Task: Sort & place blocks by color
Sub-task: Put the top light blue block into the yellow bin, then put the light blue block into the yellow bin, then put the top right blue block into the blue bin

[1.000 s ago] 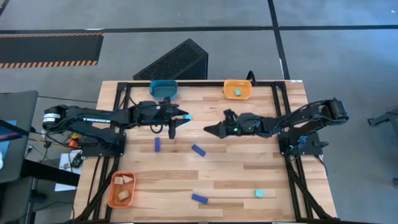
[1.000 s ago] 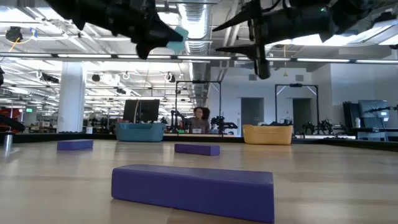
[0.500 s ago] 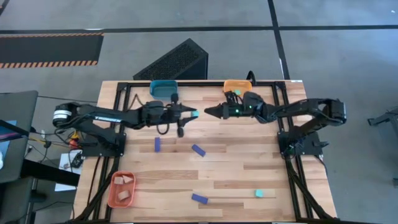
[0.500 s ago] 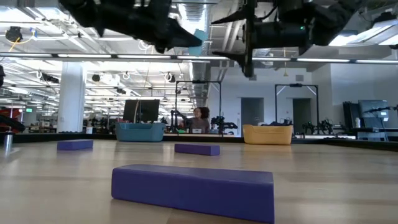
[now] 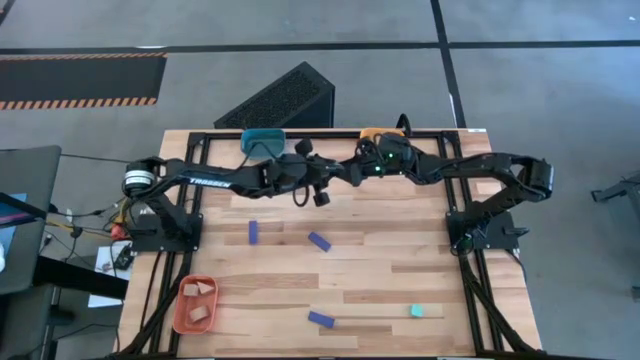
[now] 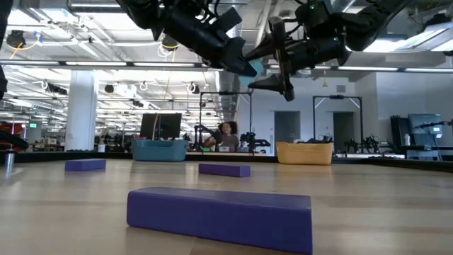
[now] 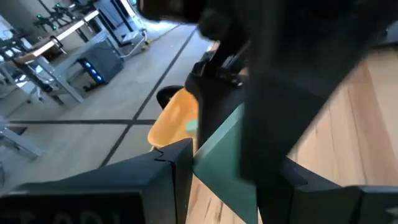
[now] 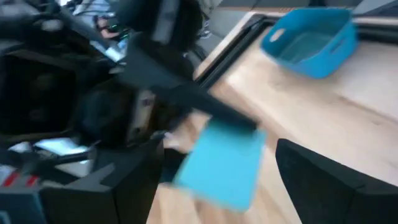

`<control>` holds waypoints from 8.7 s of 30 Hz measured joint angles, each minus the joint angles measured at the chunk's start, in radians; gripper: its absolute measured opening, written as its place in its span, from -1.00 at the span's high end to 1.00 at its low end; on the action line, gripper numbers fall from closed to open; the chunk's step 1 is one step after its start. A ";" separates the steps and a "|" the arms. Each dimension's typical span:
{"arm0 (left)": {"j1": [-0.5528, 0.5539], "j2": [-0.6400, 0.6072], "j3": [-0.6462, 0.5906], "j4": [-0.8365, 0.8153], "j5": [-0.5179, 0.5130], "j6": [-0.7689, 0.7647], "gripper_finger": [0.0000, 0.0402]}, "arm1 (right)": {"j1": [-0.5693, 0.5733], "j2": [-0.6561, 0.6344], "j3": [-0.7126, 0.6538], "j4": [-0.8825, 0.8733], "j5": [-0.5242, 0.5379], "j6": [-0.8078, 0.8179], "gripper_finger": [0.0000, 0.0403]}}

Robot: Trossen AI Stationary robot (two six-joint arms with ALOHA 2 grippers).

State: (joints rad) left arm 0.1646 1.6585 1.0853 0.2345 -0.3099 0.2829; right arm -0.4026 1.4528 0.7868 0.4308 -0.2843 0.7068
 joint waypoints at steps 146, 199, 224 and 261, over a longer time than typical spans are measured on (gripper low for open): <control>-0.441 -0.208 0.019 -0.899 -0.228 -1.120 -0.35 | 0.386 -0.166 0.039 -1.013 0.409 0.311 0.41; -0.033 -0.211 0.019 -0.865 0.140 -0.639 -0.35 | -0.028 0.001 0.365 -1.003 0.288 -0.238 -0.07; -0.123 -0.388 -0.056 -0.808 0.032 -0.416 -0.35 | 0.541 0.189 0.365 -0.852 0.351 -0.238 0.05; -0.202 -0.397 -0.278 -0.715 0.108 -0.351 -0.15 | 0.583 0.540 0.391 -0.642 0.490 -0.139 0.53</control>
State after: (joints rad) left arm -0.0376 1.2618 0.8074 -0.4806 -0.2022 -0.0678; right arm 0.1802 1.9927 1.1781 -0.2112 0.2060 0.5678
